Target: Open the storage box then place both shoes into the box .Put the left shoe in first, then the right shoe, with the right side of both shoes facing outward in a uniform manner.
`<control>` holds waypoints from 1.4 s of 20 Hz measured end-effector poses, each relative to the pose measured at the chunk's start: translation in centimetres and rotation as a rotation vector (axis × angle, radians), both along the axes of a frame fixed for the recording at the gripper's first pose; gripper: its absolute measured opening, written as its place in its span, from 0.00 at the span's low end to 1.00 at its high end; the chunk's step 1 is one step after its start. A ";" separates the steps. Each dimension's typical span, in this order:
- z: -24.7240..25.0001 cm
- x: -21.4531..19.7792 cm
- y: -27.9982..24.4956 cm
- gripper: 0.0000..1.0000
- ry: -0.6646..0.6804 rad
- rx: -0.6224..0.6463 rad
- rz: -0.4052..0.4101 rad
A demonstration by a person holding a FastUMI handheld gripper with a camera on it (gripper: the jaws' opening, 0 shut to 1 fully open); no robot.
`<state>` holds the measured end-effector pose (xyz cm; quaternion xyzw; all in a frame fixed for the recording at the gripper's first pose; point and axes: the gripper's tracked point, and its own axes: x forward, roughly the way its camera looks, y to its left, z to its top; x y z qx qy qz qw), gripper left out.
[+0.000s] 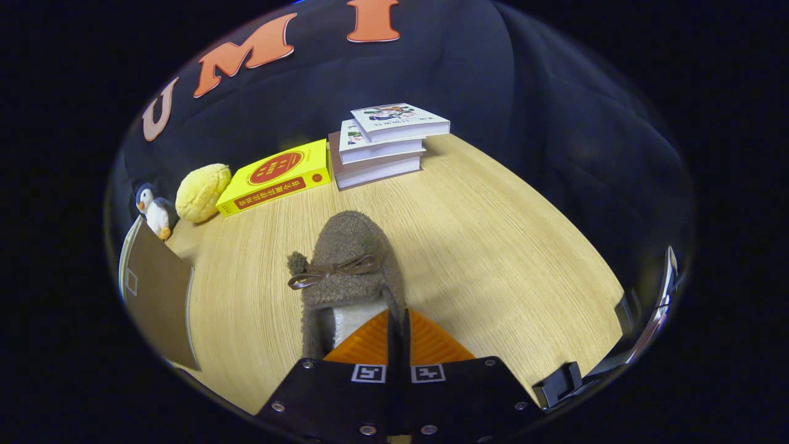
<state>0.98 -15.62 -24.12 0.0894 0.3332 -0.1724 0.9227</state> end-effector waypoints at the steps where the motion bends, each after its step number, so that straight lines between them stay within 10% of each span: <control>1: 0.6 0.0 0.5 0.00 -0.011 0.000 0.001; 28: 20.3 1.2 35.0 0.00 -0.305 0.052 0.201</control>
